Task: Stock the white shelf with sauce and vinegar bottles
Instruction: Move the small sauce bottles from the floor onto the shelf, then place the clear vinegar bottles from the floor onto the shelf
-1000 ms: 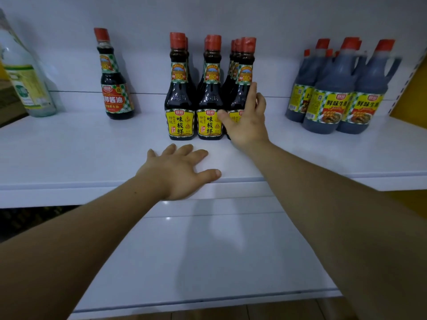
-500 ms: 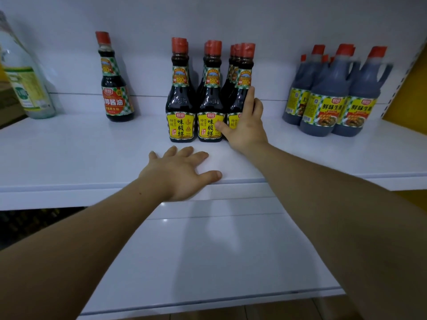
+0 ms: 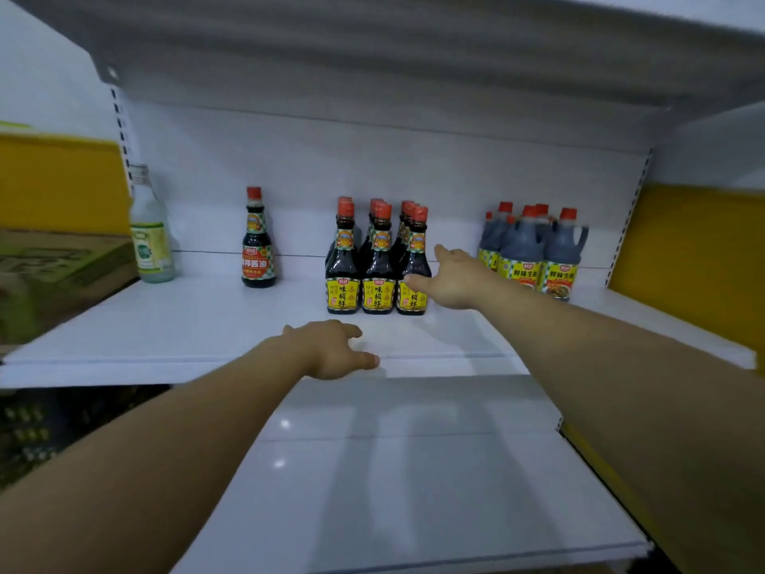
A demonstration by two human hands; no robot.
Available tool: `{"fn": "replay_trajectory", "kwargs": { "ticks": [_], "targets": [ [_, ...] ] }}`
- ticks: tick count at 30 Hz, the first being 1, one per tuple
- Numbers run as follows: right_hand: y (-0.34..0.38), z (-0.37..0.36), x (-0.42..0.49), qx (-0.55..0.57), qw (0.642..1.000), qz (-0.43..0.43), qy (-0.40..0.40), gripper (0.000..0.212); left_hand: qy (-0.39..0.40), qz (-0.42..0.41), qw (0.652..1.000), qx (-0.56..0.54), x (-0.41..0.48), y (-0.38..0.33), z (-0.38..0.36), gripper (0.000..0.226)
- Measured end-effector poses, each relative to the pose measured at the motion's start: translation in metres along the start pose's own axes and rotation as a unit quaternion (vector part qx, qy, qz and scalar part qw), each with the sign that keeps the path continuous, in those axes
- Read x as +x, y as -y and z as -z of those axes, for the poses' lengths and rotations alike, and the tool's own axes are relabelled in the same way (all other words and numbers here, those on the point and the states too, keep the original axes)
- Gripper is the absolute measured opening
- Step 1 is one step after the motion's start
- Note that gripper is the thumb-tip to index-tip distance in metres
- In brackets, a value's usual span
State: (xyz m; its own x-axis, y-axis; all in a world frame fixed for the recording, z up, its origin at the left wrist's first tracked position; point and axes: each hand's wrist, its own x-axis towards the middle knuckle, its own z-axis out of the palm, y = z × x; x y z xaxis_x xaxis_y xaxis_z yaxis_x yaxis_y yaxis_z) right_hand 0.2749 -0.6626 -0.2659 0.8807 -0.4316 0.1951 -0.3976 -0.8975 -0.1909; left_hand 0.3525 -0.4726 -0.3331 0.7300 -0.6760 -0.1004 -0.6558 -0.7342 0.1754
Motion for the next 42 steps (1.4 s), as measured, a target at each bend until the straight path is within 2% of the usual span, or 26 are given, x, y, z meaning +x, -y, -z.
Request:
{"fn": "replay_trajectory", "kwargs": {
  "ticks": [9,15,27,36,42],
  "targets": [
    [0.084,0.021,-0.076,-0.011,0.996,0.094,0.009,0.081,-0.056,0.045,0.997,0.004,-0.125,0.039,0.031,0.076],
    [0.137,0.024,-0.117,-0.029,0.987,0.153,0.030,0.086,-0.086,0.084,0.993,-0.011,-0.195,0.060,0.034,0.075],
    [0.256,0.002,-0.143,0.013,0.946,0.318,0.065,0.086,-0.095,0.245,0.964,-0.043,-0.300,0.120,0.035,0.076],
    [0.386,-0.049,-0.178,0.016,0.883,0.445,0.149,0.086,-0.089,0.424,0.899,-0.055,-0.396,0.179,0.007,0.072],
    [0.474,-0.102,-0.237,0.014,0.827,0.525,0.202,0.083,-0.077,0.543,0.830,-0.103,-0.480,0.225,-0.041,0.073]
  ]
}}
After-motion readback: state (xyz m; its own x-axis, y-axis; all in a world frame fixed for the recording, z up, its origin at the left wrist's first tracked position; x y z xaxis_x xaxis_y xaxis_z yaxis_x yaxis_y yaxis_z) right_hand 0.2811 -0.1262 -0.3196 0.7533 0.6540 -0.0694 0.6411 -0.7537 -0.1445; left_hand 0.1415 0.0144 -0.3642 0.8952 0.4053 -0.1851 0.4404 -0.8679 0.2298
